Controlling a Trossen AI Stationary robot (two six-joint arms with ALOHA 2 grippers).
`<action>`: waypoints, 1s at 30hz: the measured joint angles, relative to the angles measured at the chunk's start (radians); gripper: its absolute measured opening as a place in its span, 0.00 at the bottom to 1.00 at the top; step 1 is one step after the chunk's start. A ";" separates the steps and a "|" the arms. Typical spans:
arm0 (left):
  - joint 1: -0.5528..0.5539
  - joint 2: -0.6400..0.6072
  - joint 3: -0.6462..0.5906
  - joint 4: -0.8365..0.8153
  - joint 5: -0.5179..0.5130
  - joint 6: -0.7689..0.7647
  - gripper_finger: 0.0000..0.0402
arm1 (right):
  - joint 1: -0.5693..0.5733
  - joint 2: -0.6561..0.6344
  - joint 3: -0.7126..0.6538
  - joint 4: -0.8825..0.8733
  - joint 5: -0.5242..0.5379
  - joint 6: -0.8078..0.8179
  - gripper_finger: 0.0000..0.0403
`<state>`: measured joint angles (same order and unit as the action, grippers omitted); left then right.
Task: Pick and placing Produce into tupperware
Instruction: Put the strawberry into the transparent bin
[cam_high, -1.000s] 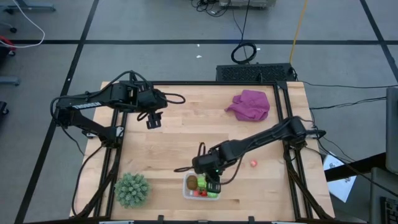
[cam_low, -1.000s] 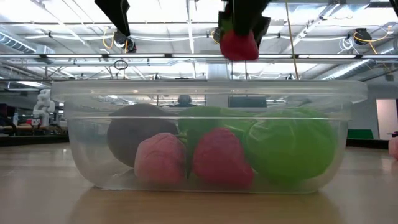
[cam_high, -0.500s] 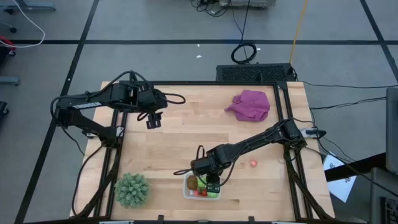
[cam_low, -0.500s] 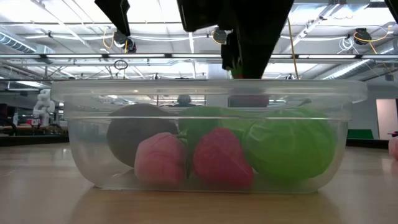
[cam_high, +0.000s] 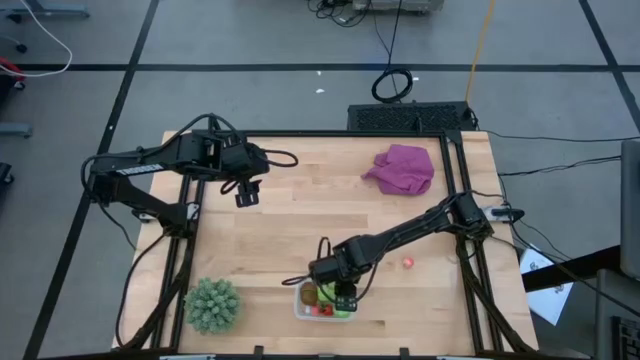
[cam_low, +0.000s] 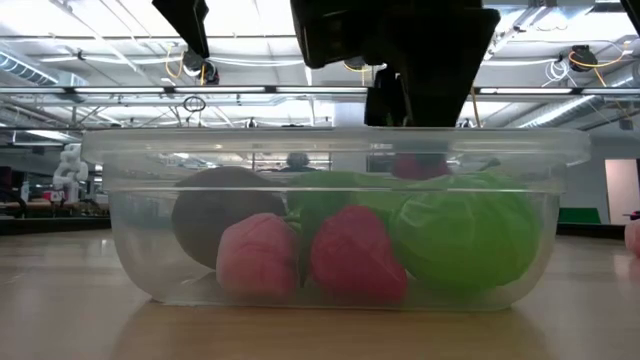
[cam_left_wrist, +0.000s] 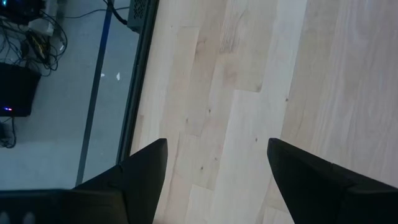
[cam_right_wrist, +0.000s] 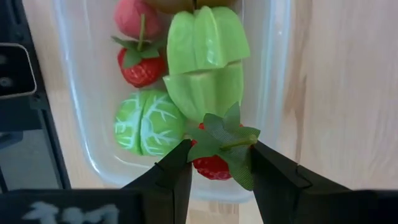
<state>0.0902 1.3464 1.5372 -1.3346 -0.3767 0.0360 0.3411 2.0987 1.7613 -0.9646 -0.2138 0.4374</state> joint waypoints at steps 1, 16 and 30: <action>0.000 0.000 0.000 0.000 0.000 0.000 0.70 | 0.002 0.000 -0.005 0.004 0.000 -0.006 0.32; 0.000 0.000 0.000 0.000 0.001 -0.009 0.70 | -0.003 -0.002 -0.036 0.067 -0.119 0.029 0.32; 0.000 0.000 0.000 0.000 0.002 -0.013 0.70 | -0.034 -0.002 -0.035 0.120 -0.227 0.027 0.35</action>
<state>0.0899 1.3464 1.5372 -1.3350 -0.3752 0.0231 0.3069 2.0972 1.7260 -0.8444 -0.4413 0.4649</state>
